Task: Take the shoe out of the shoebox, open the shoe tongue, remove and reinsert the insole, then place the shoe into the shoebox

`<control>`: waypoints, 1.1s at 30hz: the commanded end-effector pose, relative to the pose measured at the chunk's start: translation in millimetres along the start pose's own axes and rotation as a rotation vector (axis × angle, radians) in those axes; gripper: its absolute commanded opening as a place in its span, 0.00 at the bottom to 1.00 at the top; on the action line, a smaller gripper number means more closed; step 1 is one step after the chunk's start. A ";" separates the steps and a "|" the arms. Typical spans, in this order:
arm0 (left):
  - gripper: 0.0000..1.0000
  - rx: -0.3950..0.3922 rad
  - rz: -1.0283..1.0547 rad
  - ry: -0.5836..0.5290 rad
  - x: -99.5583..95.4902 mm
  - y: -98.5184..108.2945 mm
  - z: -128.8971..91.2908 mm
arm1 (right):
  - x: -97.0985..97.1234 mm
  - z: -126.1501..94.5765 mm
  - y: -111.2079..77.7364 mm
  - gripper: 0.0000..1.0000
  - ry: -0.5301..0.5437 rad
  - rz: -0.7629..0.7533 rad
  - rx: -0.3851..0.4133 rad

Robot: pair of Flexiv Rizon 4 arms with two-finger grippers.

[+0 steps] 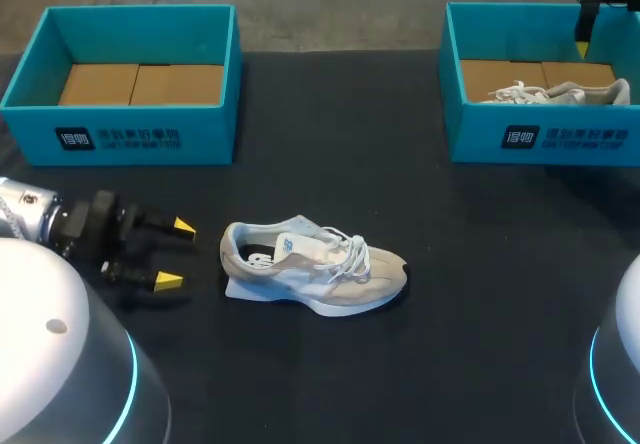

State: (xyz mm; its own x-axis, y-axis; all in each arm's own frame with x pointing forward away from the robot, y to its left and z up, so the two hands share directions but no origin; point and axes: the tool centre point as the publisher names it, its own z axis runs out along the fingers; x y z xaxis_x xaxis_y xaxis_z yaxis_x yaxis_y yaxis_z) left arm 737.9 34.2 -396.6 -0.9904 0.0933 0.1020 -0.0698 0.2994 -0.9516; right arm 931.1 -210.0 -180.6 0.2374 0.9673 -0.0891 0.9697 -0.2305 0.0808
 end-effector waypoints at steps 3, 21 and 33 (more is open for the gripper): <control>1.00 0.012 0.003 0.027 -3.9 3.1 0.9 | 0.2 0.1 0.0 1.00 -0.001 0.000 0.000; 1.00 0.009 0.035 -0.047 -2.6 -2.9 26.5 | 0.2 0.1 0.0 1.00 -0.001 0.000 0.000; 1.00 0.023 0.047 -0.042 -8.8 -6.5 45.2 | 0.2 0.1 0.0 1.00 -0.001 0.000 0.000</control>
State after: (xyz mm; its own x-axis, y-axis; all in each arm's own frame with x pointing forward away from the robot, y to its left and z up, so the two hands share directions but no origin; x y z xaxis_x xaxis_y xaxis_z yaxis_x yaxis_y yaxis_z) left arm 740.0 -6.8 -400.6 -0.9967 0.0673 0.0449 -0.0248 0.2741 -0.9614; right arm 931.1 -210.0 -180.6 0.2374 0.9673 -0.0891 0.9697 -0.2306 0.0809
